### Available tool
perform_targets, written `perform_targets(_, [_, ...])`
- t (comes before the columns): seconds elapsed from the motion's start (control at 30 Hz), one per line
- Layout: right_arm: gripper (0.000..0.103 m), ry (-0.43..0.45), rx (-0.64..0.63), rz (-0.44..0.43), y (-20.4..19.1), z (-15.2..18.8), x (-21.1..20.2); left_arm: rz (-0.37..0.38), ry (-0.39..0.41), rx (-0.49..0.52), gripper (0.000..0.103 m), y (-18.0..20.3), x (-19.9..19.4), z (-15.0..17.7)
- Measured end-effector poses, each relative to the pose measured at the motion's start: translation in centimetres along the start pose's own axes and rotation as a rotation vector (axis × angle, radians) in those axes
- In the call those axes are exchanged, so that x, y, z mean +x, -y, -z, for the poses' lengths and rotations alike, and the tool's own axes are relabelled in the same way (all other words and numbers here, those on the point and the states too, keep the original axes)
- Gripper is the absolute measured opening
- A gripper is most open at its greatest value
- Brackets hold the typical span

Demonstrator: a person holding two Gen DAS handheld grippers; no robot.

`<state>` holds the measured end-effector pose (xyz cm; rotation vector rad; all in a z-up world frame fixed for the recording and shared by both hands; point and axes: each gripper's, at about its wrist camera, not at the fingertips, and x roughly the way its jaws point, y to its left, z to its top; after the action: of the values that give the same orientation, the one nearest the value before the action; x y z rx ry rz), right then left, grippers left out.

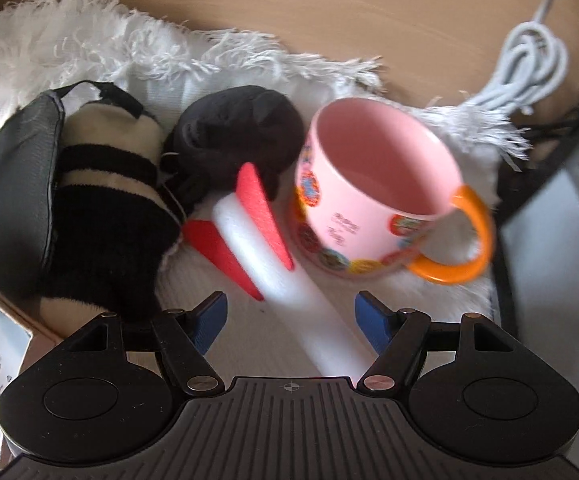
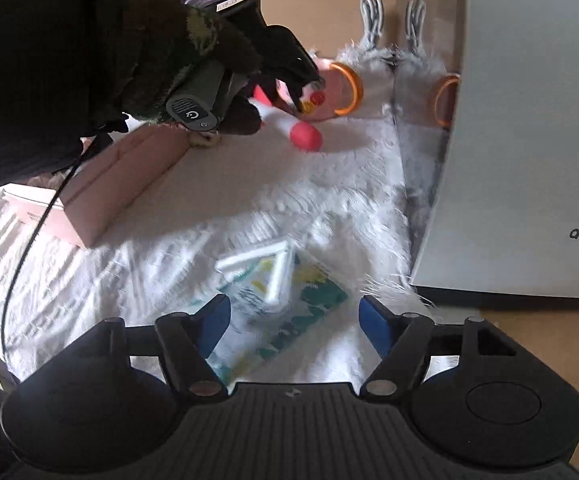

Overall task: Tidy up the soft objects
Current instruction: 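Grasp the white-red foam rocket with left tool while right tool reaches the clear plastic piece, then lift the rocket with left tool while right tool grasps the clear plastic piece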

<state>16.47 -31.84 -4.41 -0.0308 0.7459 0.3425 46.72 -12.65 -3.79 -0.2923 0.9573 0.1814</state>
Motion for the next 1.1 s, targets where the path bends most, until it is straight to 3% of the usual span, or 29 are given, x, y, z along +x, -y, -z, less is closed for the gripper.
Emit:
perform_targets(0.1, [0.080, -0.030, 0.028, 0.008, 1.3, 0.0, 0.5, -0.014, 0.011, 0.015, 0.072, 0.1, 1.1, 0.2])
perform_targets(0.2, [0.088, -0.050, 0.083, 0.003, 2.6, 0.3, 1.0, -0.019, 0.045, 0.109, 0.065, 0.8, 1.1, 0.8])
perform_targets(0.33, [0.096, -0.049, 0.122, -0.013, 3.2, 0.7, 1.3, 0.051, 0.050, 0.125, 0.049, -0.1, 0.1, 1.6])
perform_targets(0.43, [0.103, -0.043, 0.122, -0.011, 2.8, 0.9, 1.6, 0.082, 0.036, 0.198, 0.045, -0.7, -1.0, 2.7])
perform_targets(0.67, [0.103, -0.051, 0.118, 0.018, 1.7, 1.1, 1.5, 0.167, 0.021, 0.397, 0.042, -2.1, -4.9, 7.3])
perform_targets(0.93, [0.103, -0.035, 0.071, 0.000, 1.5, 1.4, 1.6, 0.357, -0.031, 0.479, 0.036, -5.7, -11.8, 12.5])
perform_targets(1.1, [0.103, -0.039, 0.113, 0.047, 0.8, 1.1, 1.9, 0.366, -0.070, 0.554, 0.036, -8.1, -14.0, 16.0])
